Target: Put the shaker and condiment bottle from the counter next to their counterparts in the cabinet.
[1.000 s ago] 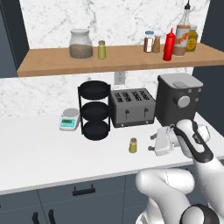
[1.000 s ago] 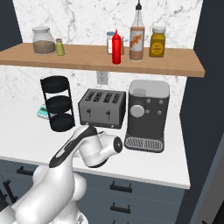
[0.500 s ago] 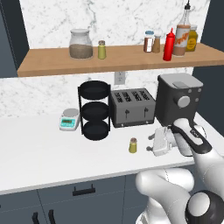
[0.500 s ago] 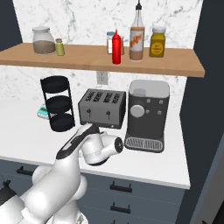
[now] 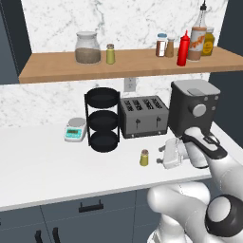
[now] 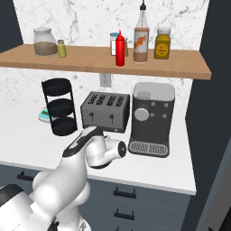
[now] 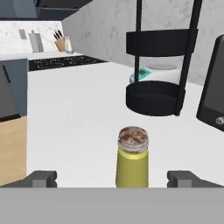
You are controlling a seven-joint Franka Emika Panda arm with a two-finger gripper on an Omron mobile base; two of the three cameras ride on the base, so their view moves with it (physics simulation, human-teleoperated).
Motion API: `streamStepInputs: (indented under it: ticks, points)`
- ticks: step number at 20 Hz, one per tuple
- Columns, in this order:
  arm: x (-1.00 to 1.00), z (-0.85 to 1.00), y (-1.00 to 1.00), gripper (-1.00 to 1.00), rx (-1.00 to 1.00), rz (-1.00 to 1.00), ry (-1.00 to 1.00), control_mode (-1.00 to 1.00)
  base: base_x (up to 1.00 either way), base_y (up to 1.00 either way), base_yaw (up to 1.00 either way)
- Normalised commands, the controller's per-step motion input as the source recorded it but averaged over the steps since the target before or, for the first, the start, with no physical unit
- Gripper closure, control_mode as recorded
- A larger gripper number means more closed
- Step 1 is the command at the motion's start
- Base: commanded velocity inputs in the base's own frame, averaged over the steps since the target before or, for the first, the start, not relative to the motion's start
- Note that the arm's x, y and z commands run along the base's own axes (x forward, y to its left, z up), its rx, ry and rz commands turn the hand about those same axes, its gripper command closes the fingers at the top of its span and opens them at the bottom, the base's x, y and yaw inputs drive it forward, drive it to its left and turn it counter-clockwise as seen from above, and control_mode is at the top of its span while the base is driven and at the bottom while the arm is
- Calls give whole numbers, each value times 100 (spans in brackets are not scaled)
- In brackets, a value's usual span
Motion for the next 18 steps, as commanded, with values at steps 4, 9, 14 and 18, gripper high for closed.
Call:
streamStepInputs:
  ticks: [4, 9, 14, 18]
  points:
    - [18, -7, 7, -100, 0, -4, 0, -100, 0, 0, 0]
    - [14, -7, 3, -100, 0, -3, 0, -100, 0, 0, 0]
    - [8, -6, 1, -100, 0, -3, 0, -100, 0, 0, 0]
    - [5, -7, 3, -100, 0, -2, 0, -100, 0, 0, 0]
